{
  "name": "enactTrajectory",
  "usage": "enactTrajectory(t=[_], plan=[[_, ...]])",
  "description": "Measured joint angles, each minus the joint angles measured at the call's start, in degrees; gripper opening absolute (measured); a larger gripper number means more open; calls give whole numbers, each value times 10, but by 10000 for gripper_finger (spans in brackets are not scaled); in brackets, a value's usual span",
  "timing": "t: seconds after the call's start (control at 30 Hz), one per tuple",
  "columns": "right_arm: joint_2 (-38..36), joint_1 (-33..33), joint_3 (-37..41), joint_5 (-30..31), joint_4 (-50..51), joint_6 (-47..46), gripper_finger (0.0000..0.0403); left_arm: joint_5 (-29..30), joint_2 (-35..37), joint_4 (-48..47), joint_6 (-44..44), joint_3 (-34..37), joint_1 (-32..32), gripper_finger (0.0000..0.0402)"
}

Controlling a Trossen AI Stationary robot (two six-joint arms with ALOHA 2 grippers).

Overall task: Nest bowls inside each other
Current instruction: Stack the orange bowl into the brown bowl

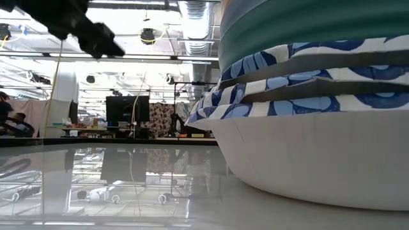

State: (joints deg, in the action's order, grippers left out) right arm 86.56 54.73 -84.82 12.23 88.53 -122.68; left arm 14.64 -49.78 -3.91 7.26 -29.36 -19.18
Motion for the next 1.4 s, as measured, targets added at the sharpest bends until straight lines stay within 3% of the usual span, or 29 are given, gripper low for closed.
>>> enactTrajectory(t=[0.53, 0.83, 1.17, 1.4], plan=[[0, -95, -27, 16, 5, 173, 6, 35, 0, 55, -91, 0, -72, 279], [-1, -102, -87, 98, 15, 206, 6, 41, 0, 78, -98, 0, -99, 279], [0, -123, -92, 101, -20, 227, 6, 66, 0, 84, -114, 0, -129, 279], [0, -126, -92, 102, -48, 242, 7, 67, 0, 144, -151, 0, -149, 279]])
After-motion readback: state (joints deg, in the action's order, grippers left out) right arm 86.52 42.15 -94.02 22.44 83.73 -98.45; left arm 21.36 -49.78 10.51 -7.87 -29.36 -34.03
